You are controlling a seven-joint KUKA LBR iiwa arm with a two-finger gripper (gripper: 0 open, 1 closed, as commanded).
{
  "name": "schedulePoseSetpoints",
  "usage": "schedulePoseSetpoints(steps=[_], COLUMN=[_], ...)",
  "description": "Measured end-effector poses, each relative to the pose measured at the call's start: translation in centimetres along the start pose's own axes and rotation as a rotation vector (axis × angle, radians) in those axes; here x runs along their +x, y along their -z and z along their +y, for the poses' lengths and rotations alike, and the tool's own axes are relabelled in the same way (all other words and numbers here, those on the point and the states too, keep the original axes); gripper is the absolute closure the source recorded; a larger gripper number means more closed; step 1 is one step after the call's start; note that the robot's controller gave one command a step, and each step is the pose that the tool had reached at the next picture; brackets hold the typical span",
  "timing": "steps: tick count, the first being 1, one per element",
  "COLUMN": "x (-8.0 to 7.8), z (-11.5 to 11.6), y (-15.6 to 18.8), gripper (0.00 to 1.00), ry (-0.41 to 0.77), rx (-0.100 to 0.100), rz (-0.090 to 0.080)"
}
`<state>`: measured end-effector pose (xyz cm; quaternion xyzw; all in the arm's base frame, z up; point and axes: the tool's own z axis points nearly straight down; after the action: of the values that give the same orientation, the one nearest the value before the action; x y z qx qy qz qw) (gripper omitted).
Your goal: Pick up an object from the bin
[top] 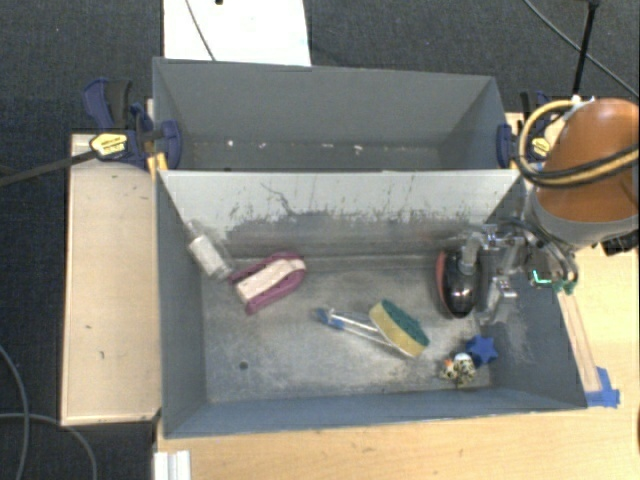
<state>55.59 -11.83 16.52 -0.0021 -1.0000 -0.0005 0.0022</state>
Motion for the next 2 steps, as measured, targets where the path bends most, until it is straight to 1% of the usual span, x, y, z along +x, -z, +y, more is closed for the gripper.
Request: schedulePoseSetpoints(steps=[1, 2], x=[-1.8, 0.8], z=[2.8, 15.8], y=[-9.2, -9.1], gripper=[0.00, 0.00], ry=[-0.059, 0.137], rx=[-0.002, -0.003], rz=[-0.001, -0.005])
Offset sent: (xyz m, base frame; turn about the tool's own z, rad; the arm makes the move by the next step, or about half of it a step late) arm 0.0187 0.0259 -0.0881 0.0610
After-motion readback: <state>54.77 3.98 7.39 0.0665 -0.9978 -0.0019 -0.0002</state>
